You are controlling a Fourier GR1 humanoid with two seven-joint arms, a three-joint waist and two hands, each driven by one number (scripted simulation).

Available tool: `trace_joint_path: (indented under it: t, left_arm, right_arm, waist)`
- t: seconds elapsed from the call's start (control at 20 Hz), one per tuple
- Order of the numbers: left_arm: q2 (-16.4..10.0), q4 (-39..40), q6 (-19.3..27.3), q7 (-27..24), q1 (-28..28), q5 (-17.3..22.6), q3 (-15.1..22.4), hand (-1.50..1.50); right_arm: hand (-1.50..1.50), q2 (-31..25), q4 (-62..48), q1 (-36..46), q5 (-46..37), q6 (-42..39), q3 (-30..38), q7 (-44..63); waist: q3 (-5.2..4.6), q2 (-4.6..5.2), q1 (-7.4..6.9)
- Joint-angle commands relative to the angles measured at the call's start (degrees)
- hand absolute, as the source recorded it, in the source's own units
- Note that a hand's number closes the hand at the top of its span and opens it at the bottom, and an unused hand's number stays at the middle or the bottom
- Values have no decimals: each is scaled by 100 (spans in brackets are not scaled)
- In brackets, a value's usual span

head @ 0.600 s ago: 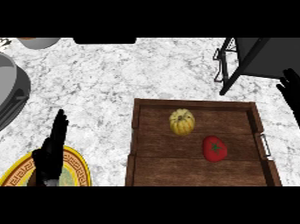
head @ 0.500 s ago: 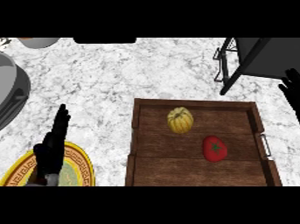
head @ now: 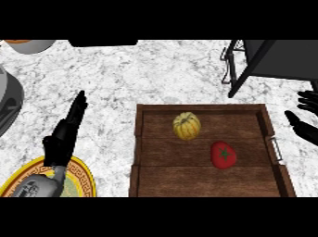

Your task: Pick the tomato from the tray and place it in the tiered shelf

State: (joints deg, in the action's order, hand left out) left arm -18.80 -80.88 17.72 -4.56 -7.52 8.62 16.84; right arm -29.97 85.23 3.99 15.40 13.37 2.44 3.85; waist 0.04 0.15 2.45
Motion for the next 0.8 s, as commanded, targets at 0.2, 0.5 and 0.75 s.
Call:
trace_joint_path:
  t: [0.2,0.5,0.75]
  left_arm:
    - [-96,-80,-422,466,-480,95,-23,0]
    - [256,99,-281,511,-620,-213,131,0]
    - [231,-180,-349,552,-384,-203,126,0]
  right_arm:
    - [-150,1536,-37,-897,-566,1830,399,-2028]
    - [-150,771,757,-1285,-206,121,-38,-1526]
    - [-150,-54,1658,-1365,-882,63,-408,-355]
  waist:
    - [6,-26,-135]
    - [-9,-20,-160]
    - [-17,-31,-227]
